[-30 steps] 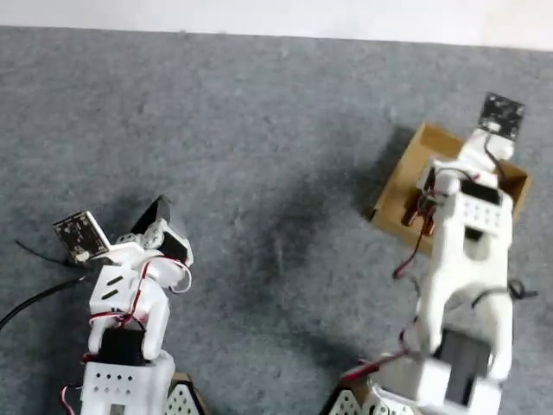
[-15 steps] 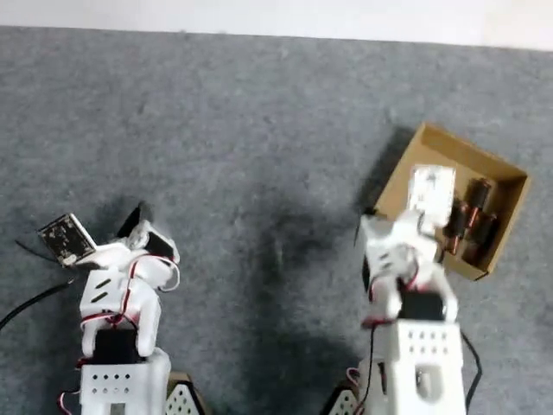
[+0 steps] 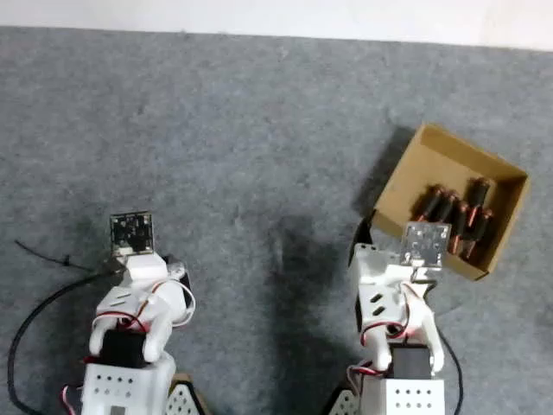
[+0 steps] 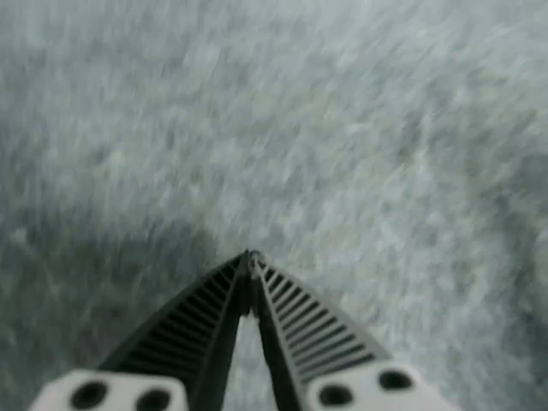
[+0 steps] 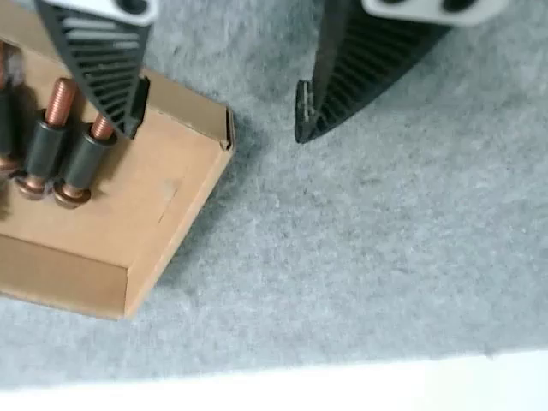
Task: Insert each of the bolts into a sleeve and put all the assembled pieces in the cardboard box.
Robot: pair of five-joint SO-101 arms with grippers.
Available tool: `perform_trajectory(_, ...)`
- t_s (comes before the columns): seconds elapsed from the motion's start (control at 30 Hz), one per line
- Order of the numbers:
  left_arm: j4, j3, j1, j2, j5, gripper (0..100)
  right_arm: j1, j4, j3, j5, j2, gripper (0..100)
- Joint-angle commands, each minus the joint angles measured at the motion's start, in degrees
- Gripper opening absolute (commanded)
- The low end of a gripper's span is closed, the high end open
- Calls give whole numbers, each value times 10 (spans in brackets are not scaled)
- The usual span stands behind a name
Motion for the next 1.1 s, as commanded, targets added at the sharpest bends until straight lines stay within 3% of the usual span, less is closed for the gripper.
perform_trajectory(0.0, 45, 15, 10, 2, -41, 7, -3, 39, 92, -4, -1, 245)
perform_trajectory(0.13, 105, 15, 6, -2, -66, 7, -3, 141, 92, -4, -2, 245)
perform_trajectory(0.33, 118, 14, -93, -3, -76, 7, -3, 335, 92, -4, -6, 245)
perform_trajectory(0.43, 118, 14, -118, -3, -76, 7, -3, 348, 92, -4, -22, 245)
perform_trajectory(1.07, 118, 14, -118, -3, -76, 6, -3, 349, 92, -4, -23, 245)
